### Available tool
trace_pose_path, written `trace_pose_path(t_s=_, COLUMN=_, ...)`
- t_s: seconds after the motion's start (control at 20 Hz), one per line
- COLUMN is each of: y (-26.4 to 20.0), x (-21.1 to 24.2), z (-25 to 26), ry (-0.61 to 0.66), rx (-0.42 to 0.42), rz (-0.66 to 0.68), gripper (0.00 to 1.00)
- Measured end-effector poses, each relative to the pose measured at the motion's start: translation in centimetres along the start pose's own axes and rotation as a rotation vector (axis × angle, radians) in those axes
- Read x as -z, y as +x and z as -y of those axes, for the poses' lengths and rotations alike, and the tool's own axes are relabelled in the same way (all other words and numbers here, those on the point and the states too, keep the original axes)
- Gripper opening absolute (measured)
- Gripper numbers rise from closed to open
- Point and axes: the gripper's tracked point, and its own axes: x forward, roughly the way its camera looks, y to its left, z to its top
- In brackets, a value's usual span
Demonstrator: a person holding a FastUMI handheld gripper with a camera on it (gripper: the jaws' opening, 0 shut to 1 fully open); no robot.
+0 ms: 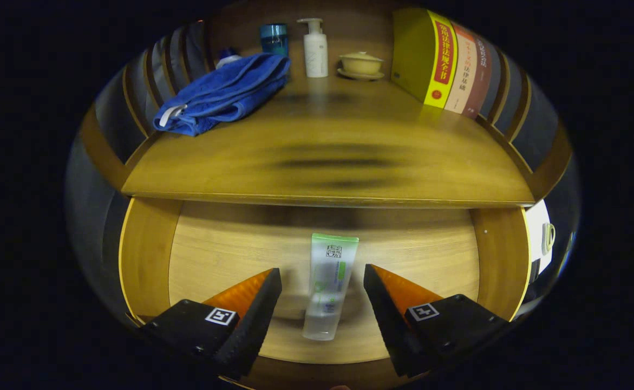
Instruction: Pull open the drawer, take out the items inside it, and place them on the countertop above the cabinet.
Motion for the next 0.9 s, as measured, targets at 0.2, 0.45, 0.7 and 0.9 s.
trace_pose_path(t_s=0.2, y=1.6, x=0.9, z=0.3, ry=0.010, rx=0.009, rz=-0.067, gripper=0.99)
trace_pose_path(t_s=0.45, y=3.1, x=1.9, z=-0.3, ry=0.027, rx=0.005, rz=-0.146, gripper=0.85)
trace_pose_path(t_s=0.7, y=3.0, x=1.7, z=-0.6, ry=0.035, rx=-0.021, rz=-0.208, gripper=0.64)
trace_pose_path(t_s=0.9, y=0.9, x=-1.4, z=-0.8, ry=0.028, rx=-0.041, rz=-0.168, gripper=0.51)
